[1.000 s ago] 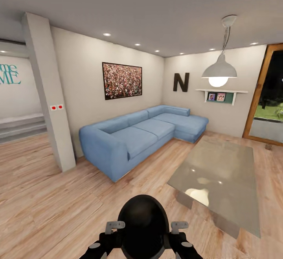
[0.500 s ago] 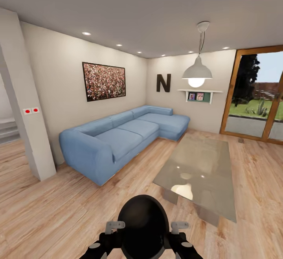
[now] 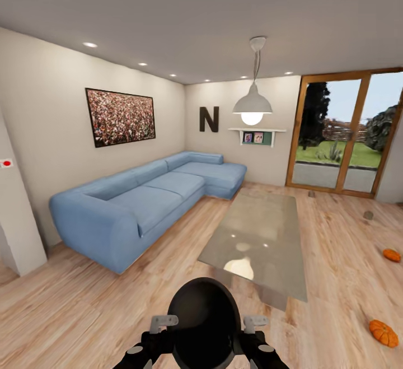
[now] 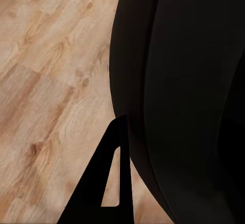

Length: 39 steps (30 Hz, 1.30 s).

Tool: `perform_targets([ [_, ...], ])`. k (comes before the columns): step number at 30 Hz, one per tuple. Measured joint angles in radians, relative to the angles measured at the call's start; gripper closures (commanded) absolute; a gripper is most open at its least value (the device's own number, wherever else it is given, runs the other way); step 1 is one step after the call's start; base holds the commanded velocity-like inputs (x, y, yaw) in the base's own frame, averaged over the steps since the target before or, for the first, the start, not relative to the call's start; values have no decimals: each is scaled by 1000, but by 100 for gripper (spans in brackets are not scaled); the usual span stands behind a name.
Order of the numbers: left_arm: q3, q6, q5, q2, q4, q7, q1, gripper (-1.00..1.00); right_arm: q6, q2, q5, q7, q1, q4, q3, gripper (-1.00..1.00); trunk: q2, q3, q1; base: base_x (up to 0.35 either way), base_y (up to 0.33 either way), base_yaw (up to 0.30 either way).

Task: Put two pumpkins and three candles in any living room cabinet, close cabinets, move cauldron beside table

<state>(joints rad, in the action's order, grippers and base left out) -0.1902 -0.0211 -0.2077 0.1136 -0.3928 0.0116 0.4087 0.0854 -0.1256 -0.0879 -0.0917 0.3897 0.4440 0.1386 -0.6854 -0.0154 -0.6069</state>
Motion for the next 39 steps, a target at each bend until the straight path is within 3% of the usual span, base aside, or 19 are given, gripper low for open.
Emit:
perform_targets([
  [16,1,-3,1,0,0,0,0,100,3,0,0,0,0,0,0,100,0,3,0,0,0,-282],
  [39,2,-6,1,0,0,0,0,100,6,-1,5,1,0,-1,-6,100,0,-21,0,0,0,-215],
])
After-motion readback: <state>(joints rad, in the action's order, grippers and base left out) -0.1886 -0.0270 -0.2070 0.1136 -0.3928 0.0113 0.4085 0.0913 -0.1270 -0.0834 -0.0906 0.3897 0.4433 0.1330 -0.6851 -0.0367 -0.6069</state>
